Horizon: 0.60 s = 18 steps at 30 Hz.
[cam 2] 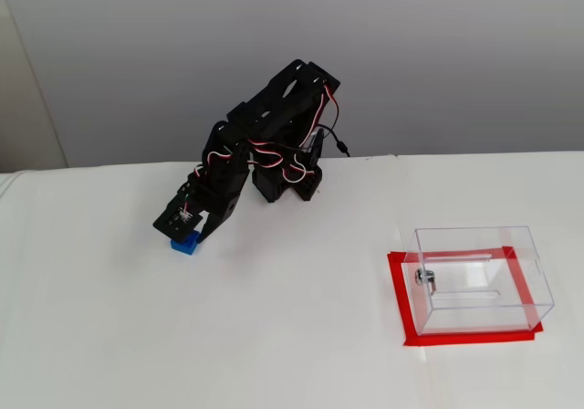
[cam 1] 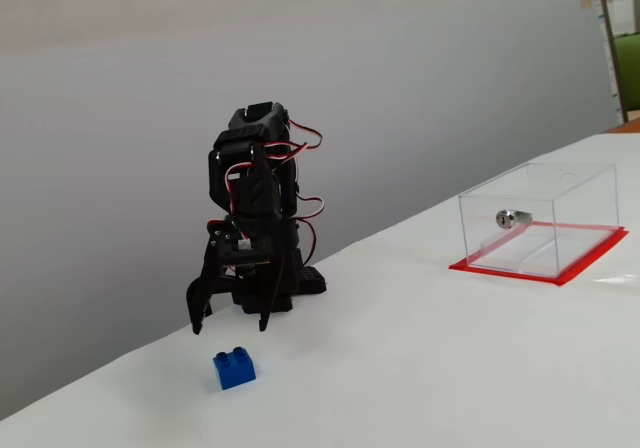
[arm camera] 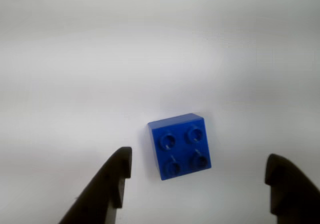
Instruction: Pick the blue lego brick and place it into the transparent box
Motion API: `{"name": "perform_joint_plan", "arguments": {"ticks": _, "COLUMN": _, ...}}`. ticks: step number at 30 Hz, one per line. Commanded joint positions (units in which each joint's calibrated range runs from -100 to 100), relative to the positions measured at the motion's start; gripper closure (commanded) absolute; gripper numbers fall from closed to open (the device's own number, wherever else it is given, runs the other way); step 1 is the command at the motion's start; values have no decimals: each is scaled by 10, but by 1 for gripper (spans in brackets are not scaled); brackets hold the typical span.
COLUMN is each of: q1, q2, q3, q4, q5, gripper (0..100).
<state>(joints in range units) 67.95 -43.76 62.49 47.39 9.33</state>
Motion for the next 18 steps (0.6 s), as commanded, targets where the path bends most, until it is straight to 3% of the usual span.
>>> {"name": "perform_joint_plan", "arguments": {"ticks": 1, "q1": -5, "q2": 0, "q3": -30, "q4": -14, "q5": 21, "gripper": 71}}
{"name": "perform_joint_plan", "arguments": {"ticks": 18, "q1": 3, "q2": 94, "q3": -38, "q4": -7, "q5": 133, "gripper": 70}}
